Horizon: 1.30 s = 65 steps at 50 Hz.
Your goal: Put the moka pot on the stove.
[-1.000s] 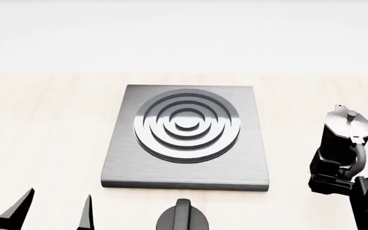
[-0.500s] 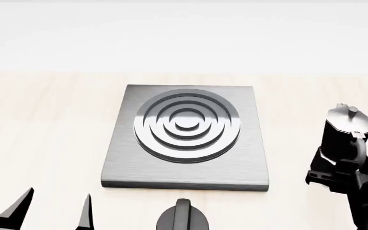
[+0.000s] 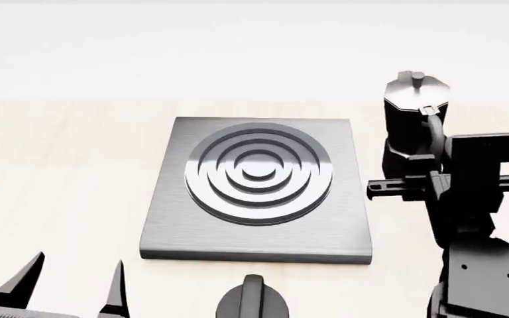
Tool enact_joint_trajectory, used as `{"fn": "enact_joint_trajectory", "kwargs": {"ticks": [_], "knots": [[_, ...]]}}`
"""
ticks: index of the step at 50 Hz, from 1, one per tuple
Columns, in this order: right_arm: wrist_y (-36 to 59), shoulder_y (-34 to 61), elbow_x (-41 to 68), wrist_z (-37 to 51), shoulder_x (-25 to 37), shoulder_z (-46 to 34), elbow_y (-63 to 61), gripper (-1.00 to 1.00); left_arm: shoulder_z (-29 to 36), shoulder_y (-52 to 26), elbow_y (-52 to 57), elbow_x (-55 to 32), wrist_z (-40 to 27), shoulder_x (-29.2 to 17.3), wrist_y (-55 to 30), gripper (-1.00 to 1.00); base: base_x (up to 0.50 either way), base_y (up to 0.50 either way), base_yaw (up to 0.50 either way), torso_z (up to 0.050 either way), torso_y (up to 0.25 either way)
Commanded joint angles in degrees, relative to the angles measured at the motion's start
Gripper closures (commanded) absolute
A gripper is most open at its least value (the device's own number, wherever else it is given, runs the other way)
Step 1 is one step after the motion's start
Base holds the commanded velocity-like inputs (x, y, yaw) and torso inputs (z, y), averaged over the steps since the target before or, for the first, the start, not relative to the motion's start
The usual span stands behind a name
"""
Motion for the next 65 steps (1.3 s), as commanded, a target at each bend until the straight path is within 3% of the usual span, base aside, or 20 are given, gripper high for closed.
{"fn": "enact_joint_trajectory", "kwargs": {"ticks": [1, 13, 65], "knots": [[-0.78, 3.37, 0.0, 0.01, -2.28, -0.79, -0.05, 1.0, -0.05, -0.91, -0.61, -0.45, 0.15, -0.02, -0.31, -1.0, 0.0, 0.0, 0.0, 0.0, 0.0], [0.63, 6.38, 0.87, 0.43, -6.09, -3.38, -0.02, 1.0, 0.08, -0.95, -0.86, -0.43, -0.06, -0.03, -0.26, -1.0, 0.0, 0.0, 0.0, 0.0, 0.002], [9.39, 10.35, 3.67, -5.33, -14.23, 0.62, -0.01, 1.0, 0.13, 0.16, 1.55, -1.33, -0.96, -1.5, -0.61, -1.0, 0.0, 0.0, 0.0, 0.0, 0.001]]}}
